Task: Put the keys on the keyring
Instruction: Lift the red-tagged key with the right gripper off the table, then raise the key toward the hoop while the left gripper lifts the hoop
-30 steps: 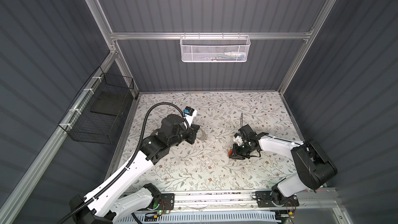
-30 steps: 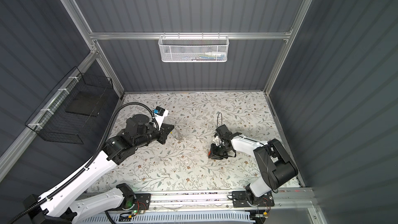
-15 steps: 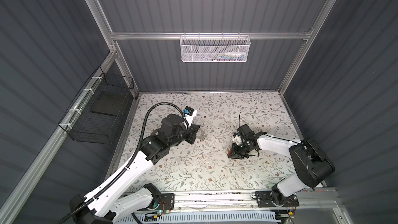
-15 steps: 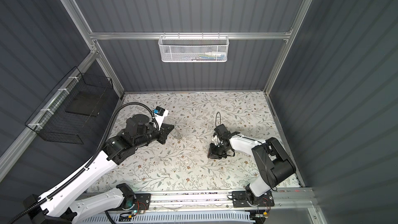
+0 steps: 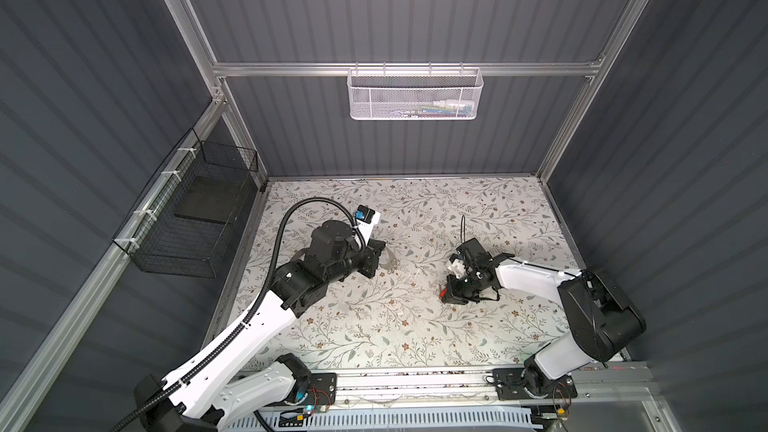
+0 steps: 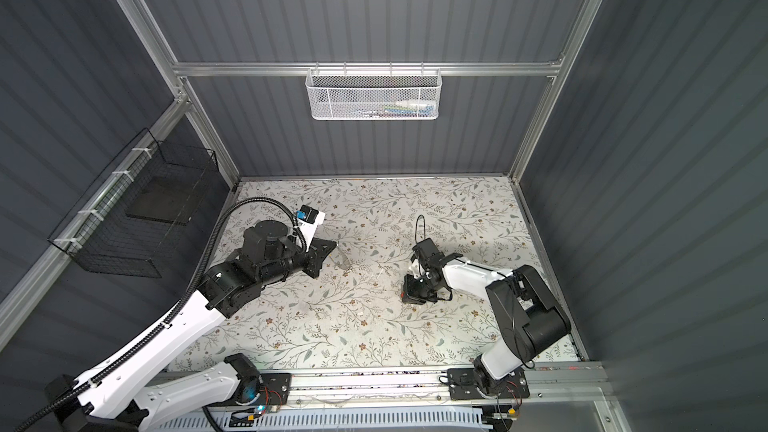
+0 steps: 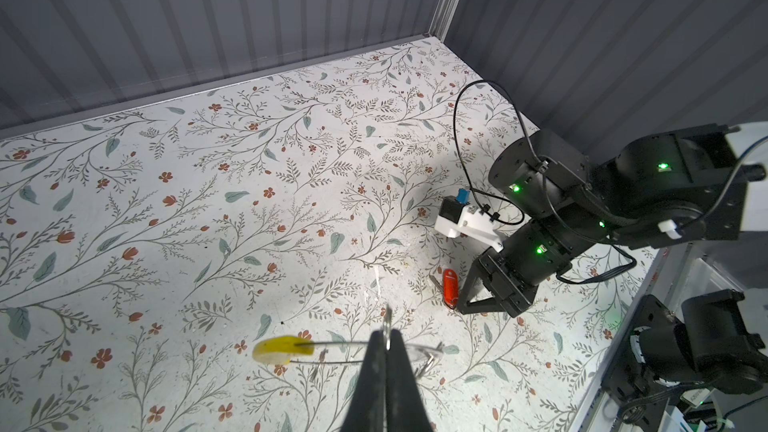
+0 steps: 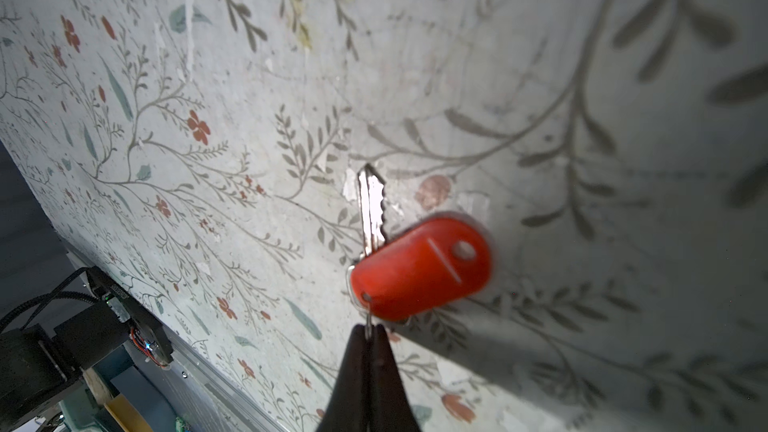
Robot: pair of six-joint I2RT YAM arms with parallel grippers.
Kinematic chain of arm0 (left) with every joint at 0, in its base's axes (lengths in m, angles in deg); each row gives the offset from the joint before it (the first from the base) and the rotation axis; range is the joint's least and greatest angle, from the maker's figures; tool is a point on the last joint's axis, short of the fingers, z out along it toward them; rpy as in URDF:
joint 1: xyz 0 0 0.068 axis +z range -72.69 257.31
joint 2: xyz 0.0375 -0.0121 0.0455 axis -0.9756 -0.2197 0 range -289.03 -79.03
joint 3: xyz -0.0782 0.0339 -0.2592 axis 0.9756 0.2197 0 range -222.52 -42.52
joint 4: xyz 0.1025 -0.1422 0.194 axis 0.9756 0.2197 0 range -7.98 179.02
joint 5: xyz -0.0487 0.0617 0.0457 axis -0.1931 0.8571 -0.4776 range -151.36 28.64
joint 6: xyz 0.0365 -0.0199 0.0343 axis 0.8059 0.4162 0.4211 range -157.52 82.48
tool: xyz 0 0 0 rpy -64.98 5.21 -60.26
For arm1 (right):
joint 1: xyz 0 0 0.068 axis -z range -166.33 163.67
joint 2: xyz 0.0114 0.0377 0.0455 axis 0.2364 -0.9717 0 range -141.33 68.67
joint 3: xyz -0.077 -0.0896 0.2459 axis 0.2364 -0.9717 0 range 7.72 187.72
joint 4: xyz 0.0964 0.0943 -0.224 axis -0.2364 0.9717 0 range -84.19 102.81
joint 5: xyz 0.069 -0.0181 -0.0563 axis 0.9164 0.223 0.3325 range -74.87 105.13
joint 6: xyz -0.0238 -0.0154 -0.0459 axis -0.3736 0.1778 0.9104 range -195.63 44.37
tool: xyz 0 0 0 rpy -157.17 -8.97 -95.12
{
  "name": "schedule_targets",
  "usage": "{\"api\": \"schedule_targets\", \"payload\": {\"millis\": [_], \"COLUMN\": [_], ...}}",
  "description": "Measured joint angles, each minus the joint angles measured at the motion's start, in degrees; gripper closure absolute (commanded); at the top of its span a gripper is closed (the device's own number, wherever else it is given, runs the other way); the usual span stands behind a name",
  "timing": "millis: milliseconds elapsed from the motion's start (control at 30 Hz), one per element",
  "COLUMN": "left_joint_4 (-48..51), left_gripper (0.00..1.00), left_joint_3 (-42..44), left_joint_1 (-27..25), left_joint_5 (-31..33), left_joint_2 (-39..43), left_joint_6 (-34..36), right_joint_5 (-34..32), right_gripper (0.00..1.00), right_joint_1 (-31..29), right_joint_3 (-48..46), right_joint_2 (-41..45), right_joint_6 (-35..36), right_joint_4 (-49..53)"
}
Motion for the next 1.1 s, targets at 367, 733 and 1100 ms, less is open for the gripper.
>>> {"api": "schedule_targets", "payload": {"millis": [367,733,1100], "left_joint_4": [-0.1,-2.5,-4.5], "left_gripper": [1.0,1.0,1.0], "left_joint_3": [0.0,0.0,-0.2], "left_joint_1": [0.0,0.0,0.0], "left_joint_5": [0.1,-1.9,-14.1], "left_joint_2": [-0.4,-0.4,0.1], "left_joint_6": [0.0,2.0,14.6], "right_joint_5": [-6.0,-15.9,-15.3], "right_gripper": [0.98,0.98,1.0], "right_joint_1": [-1.6,-9.9,-13.2], "right_joint_3": [-0.8,4.9,10.5], "right_joint_2": [15.5,28.5,31.7], "right_joint_6": [3.8,15.2,24.2], "right_joint_4": [1.3,2.8,-4.8]}}
